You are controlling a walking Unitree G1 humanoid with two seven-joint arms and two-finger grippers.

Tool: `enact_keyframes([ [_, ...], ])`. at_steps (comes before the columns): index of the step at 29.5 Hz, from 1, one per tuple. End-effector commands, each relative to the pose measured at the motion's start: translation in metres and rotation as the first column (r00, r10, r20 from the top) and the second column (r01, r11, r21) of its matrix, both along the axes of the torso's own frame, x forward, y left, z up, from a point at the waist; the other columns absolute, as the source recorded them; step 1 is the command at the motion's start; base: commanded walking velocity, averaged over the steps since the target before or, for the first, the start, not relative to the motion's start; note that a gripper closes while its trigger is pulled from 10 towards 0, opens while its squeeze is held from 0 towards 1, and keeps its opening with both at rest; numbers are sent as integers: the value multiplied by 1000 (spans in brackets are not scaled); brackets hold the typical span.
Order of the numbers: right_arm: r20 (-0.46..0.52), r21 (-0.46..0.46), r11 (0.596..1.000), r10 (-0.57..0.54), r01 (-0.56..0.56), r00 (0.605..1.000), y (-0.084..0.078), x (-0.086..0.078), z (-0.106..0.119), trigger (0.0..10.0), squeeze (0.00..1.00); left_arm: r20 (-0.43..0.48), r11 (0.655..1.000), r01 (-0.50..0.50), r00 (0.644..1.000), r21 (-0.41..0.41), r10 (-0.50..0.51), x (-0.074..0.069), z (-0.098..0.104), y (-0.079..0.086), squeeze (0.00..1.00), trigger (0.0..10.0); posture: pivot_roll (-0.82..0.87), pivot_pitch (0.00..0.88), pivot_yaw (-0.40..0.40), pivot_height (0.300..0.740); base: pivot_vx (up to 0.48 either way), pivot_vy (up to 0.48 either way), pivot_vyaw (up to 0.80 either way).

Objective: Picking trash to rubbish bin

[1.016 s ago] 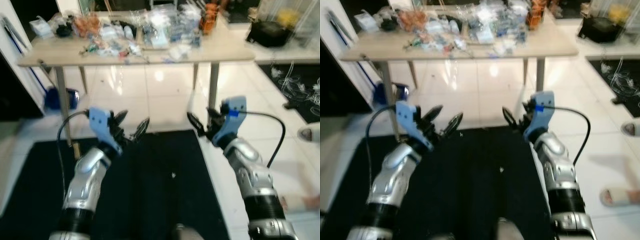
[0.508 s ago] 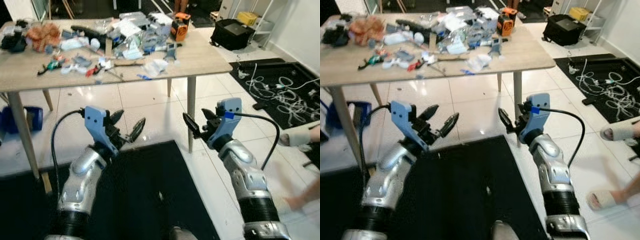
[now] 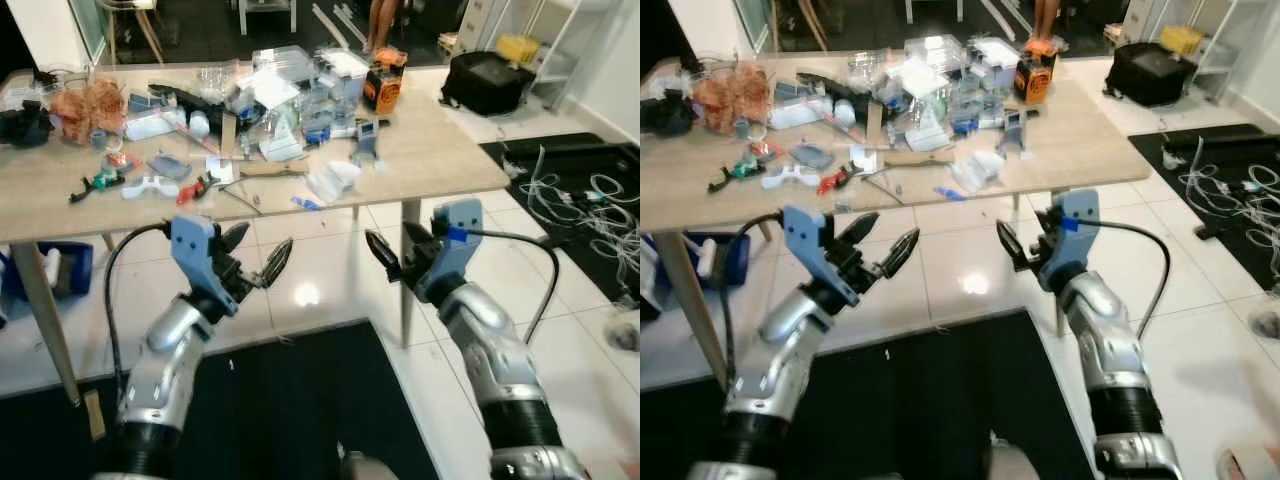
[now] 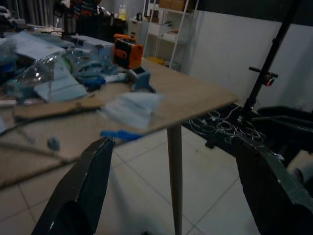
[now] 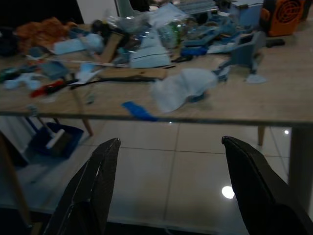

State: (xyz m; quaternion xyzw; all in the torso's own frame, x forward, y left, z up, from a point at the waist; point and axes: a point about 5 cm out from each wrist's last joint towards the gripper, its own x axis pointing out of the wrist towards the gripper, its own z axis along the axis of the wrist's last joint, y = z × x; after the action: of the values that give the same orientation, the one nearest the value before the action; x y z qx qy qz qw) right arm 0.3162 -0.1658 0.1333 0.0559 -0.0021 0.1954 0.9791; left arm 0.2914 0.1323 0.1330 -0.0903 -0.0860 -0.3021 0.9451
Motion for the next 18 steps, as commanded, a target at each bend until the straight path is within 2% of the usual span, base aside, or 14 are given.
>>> enact_keyframes([
  [1, 6, -6, 1000, 9, -9, 1000, 1, 0, 0, 10000, 0, 9, 1000, -5, 1000, 3, 5, 0, 2, 1, 0, 10000, -61, 0, -16, 740, 480, 0, 0],
  [13, 8, 4, 998, 62, -62, 998, 2, -3, -1, 10000, 0, 16, 1000, -15, 1000, 7, 15, 0, 4, 2, 0, 10000, -62, 0, -16, 740, 480, 0, 0],
  [18, -4, 25, 999, 28, -28, 1000, -2, -2, -2, 10000, 0, 19, 1000, -14, 1000, 9, 14, 0, 4, 2, 0, 10000, -62, 0, -16, 740, 480, 0, 0],
])
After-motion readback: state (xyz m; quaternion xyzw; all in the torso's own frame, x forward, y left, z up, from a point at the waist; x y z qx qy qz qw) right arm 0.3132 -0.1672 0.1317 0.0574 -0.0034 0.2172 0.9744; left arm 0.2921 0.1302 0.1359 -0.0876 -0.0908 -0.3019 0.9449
